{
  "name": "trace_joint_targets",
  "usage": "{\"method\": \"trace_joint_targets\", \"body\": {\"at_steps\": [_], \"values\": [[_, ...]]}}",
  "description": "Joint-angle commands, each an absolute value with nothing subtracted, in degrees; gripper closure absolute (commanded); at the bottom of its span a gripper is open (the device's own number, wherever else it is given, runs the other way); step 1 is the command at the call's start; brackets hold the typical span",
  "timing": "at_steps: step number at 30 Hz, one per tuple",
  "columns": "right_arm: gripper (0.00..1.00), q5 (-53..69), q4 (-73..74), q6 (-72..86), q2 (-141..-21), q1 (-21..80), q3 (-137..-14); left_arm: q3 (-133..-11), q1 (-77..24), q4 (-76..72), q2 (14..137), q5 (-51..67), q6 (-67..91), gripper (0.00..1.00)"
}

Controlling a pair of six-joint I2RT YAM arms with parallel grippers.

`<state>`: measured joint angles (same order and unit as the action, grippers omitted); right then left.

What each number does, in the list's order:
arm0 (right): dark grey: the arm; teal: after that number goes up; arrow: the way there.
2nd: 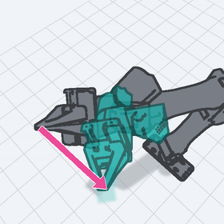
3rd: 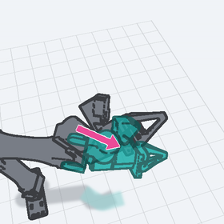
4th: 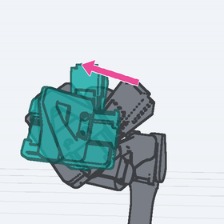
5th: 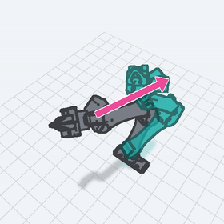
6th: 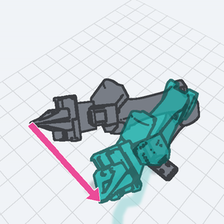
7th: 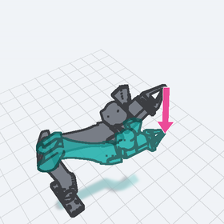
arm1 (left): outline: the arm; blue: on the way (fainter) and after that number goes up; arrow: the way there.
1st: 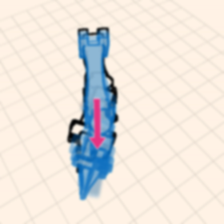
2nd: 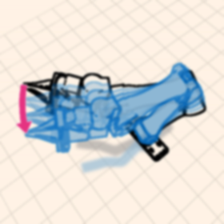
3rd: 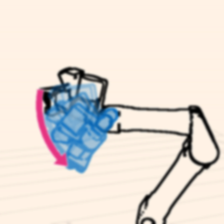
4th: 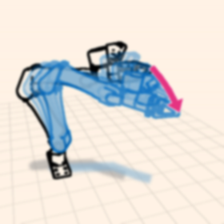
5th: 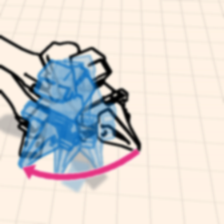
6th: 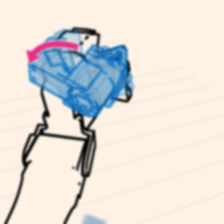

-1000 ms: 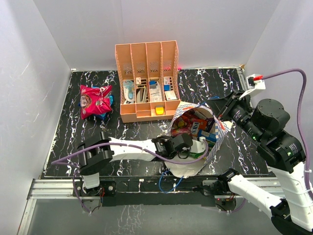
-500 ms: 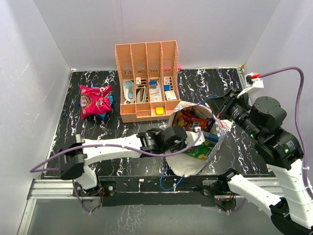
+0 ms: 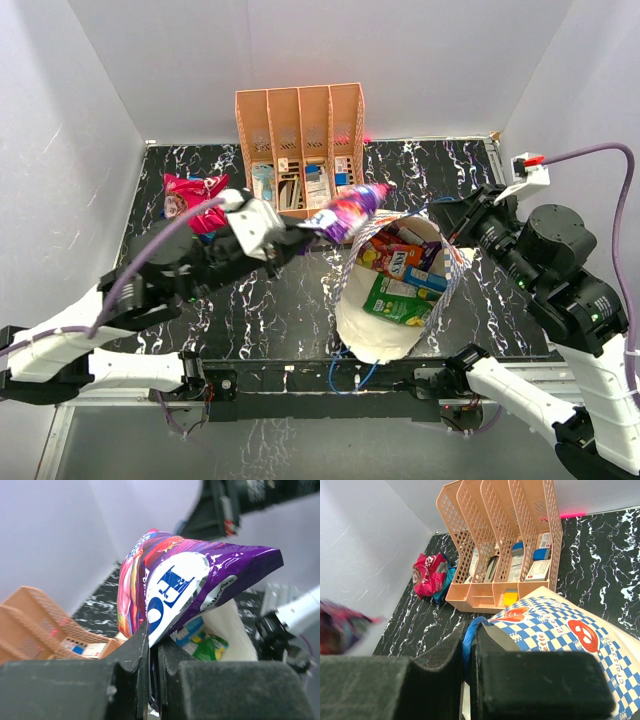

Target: Take the snacks out of the paper bag

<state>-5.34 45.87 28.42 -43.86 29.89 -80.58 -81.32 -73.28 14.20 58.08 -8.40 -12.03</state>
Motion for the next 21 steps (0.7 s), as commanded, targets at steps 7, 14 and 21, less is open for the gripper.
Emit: {"method": "trace_joint_targets", "body": {"at_steps": [7, 14, 21], "values": [[0.92, -6.40, 42.00, 28.56, -41.92, 29.97, -82.80, -85.12, -73.25, 9.10, 60.17, -51.13, -18.49, 1.00], [0.92, -7.27, 42.88, 28.82, -41.58, 29.97, -83.45, -81.98, -58.73, 19.02, 69.02, -53.35, -10.11, 1.00], [0.92, -6.88, 41.34, 29.55, -42.27, 29.97, -82.98, -71.38, -45.05, 33.69, 70.90, -57.55, 8.76, 1.00]]}}
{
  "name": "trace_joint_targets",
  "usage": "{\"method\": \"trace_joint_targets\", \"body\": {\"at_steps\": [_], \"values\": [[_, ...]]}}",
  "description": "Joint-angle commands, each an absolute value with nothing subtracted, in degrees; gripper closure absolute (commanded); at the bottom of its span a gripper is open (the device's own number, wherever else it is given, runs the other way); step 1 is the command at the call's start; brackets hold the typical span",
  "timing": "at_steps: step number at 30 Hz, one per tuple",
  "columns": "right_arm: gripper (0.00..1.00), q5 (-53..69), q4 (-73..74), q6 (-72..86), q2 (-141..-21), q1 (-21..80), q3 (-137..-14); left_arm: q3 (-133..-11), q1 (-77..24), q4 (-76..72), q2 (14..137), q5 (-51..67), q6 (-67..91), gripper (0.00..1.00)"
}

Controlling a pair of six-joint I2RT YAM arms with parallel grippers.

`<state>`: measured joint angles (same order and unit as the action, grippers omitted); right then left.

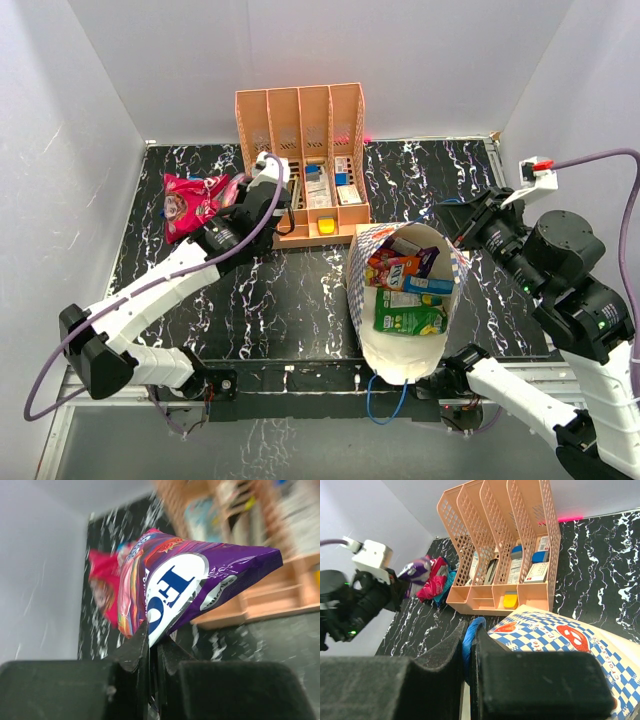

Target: Take the snacks out of the paper bag

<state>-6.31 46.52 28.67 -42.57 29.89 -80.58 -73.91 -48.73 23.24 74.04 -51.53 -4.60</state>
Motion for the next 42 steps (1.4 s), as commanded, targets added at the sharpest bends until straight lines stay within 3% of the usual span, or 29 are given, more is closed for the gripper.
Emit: {"method": "trace_joint_targets", "body": {"at_steps": [1, 6, 12, 21, 28, 33, 37, 40, 42], "values": [[0.92, -6.45, 40.89, 29.38, -42.80, 29.96, -82.97, -70.43, -43.95, 36.72, 70.64, -57.41, 12.29, 1.00], [0.92, -4.86, 39.02, 28.16, -45.60, 29.97, -83.23, -61.71, -36.79, 44.06, 66.84, -55.23, 19.91, 1.00], [0.92, -0.95, 35.54, 27.17, -50.21, 29.97, -83.21, -50.03, -28.55, 32.35, 65.78, -50.38, 14.46, 1.00], [0.92, 2.38, 33.58, 28.23, -51.15, 29.97, -82.10, -49.63, -27.86, 29.38, 77.76, -46.34, 17.06, 1.00], [0.92, 4.45, 33.32, 29.42, -49.61, 29.97, -80.98, -50.50, -27.86, 35.04, 76.04, -33.60, 26.08, 0.94], [0.92, 5.63, 32.87, 29.40, -49.19, 29.97, -80.42, -50.17, -27.86, 35.84, 74.58, -27.05, 26.35, 0.75], [0.92, 6.93, 33.32, 29.10, -49.56, 29.97, -80.76, -55.76, -27.86, 40.35, 71.18, -22.44, 24.86, 0.31], [0.92, 10.11, 32.68, 28.58, -49.53, 29.97, -80.57, -60.31, -27.86, 38.34, 65.47, -15.19, 23.30, 0.19], [0.92, 13.21, 31.62, 28.40, -49.24, 29.97, -79.60, -62.44, -27.86, 34.34, 61.36, -8.82, 23.03, 0.18]]}}
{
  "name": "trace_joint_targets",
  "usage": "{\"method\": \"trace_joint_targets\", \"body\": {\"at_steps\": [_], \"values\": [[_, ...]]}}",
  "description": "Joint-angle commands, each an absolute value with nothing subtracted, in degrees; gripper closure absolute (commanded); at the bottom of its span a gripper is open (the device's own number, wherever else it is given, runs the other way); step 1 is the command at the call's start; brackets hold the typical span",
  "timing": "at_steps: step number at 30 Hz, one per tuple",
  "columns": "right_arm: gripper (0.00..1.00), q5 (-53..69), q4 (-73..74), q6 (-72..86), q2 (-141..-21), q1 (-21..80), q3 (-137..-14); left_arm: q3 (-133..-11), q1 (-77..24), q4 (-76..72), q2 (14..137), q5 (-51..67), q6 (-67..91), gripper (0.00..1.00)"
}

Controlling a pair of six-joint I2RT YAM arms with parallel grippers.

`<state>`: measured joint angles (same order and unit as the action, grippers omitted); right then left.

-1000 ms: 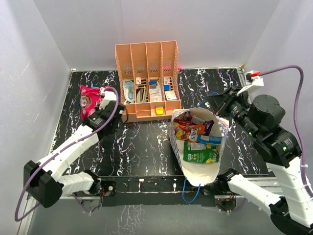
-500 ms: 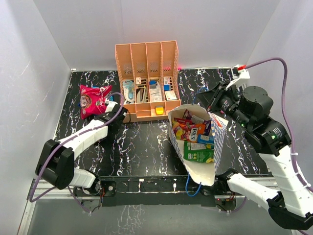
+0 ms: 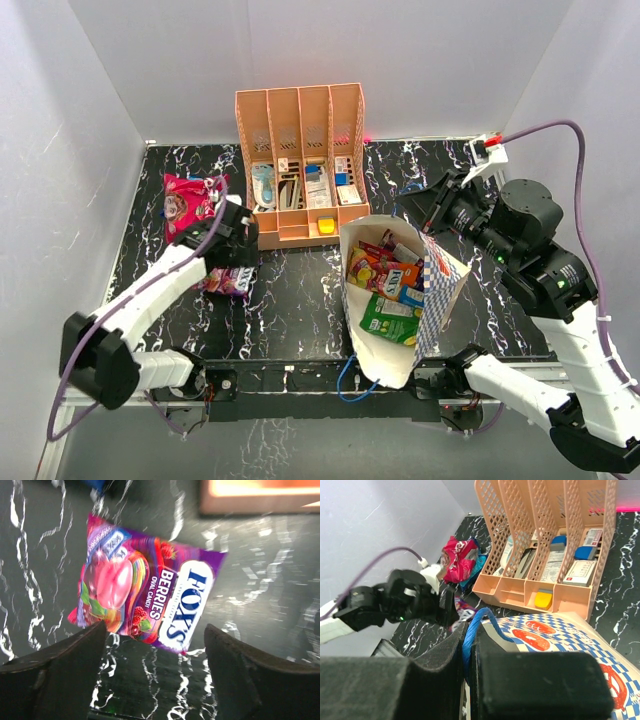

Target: Take the snacks out of the paper bag

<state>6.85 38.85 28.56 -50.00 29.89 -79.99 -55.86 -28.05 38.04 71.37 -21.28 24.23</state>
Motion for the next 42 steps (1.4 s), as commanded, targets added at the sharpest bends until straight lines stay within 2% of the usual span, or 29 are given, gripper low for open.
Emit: {"method": "trace_joint_targets", "body": {"at_steps": [1, 7, 12, 18, 24, 26, 35, 38, 42], "values": [[0.92, 14.89, 31.12, 28.39, -49.01, 29.97, -78.89, -63.27, -27.86, 31.69, 59.77, -4.38, 22.80, 0.18], [0.92, 20.26, 29.36, 30.38, -46.76, 29.96, -73.24, -60.91, -28.47, 7.85, 50.95, 23.85, 25.27, 0.18], [0.92, 18.47, 30.55, 30.31, -45.49, 29.96, -73.58, -59.17, -33.77, -3.12, 51.63, 34.28, 25.10, 0.18], [0.92, 17.64, 32.34, 29.26, -46.36, 29.91, -76.00, -66.55, -53.39, 4.31, 58.73, 24.64, 6.95, 0.22], [0.93, 17.28, 32.68, 29.63, -46.30, 29.97, -77.35, -73.05, -72.74, 13.18, 70.51, 7.13, -10.91, 0.26], [0.92, 16.80, 33.48, 29.48, -46.34, 29.97, -78.23, -73.46, -76.44, 13.01, 72.89, 1.96, -15.83, 0.27], [0.92, 15.58, 34.93, 29.35, -45.72, 29.97, -80.17, -70.63, -79.02, 10.05, 83.75, -7.26, -32.71, 0.36], [0.92, 15.33, 34.86, 29.44, -45.53, 29.97, -80.20, -67.64, -78.33, 4.76, 85.24, -8.34, -34.64, 0.42], [0.92, 15.55, 35.05, 29.64, -45.53, 29.97, -80.29, -66.75, -75.24, 1.41, 87.61, -6.29, -32.04, 0.43]]}}
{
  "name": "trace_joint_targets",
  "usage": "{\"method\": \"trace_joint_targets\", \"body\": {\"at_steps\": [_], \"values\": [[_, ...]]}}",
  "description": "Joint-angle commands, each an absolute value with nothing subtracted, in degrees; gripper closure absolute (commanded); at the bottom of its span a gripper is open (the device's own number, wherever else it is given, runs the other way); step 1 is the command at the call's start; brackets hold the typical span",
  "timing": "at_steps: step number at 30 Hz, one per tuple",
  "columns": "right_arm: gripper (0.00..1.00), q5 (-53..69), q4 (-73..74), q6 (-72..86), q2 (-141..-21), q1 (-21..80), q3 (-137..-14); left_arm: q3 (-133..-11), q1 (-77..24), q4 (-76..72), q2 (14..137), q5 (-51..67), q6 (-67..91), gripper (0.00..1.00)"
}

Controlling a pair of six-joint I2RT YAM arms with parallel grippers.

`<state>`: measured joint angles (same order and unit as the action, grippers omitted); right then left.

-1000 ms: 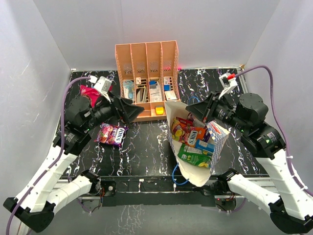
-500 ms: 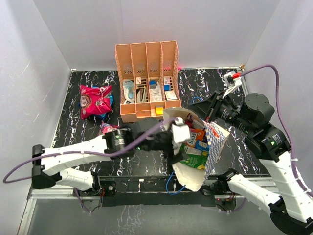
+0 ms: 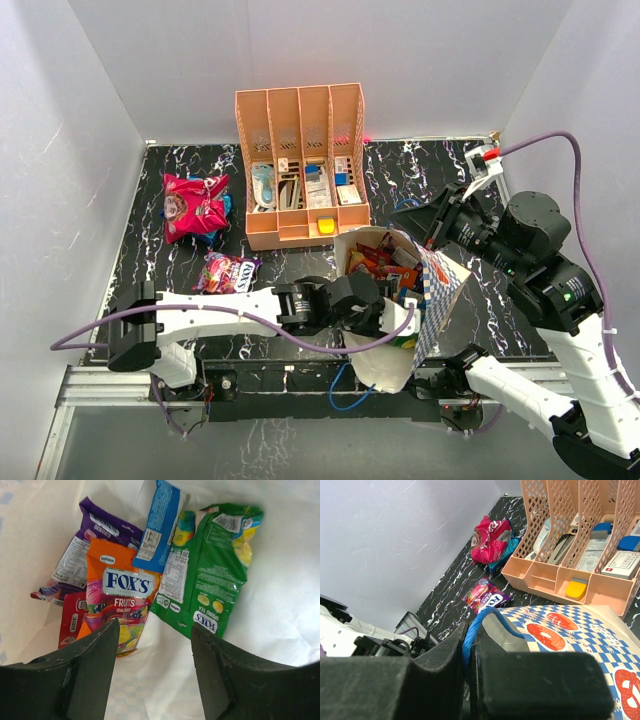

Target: Take the snacks out of the paper bag

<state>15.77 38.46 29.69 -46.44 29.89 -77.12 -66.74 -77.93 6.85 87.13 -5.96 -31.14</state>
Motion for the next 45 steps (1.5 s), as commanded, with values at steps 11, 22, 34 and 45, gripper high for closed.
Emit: {"method": "trace_joint_targets", "body": {"at_steps": [11, 22, 34, 45], "values": [[0.92, 15.16, 35.58, 29.79, -45.41, 29.97, -80.92, -66.20, -70.47, -3.37, 92.51, -3.93, -33.27, 0.43], [0.92, 14.44, 36.47, 29.97, -45.27, 29.97, -81.74, -67.81, -67.35, -4.08, 99.95, -3.43, -36.24, 0.44], [0.92, 13.56, 37.79, 29.68, -45.26, 29.97, -81.73, -64.98, -67.24, -5.89, 99.62, -3.88, -33.67, 0.54], [0.92, 12.85, 38.18, 29.44, -45.31, 29.97, -82.24, -63.38, -67.16, -14.71, 97.22, -2.87, -34.60, 0.40]]}}
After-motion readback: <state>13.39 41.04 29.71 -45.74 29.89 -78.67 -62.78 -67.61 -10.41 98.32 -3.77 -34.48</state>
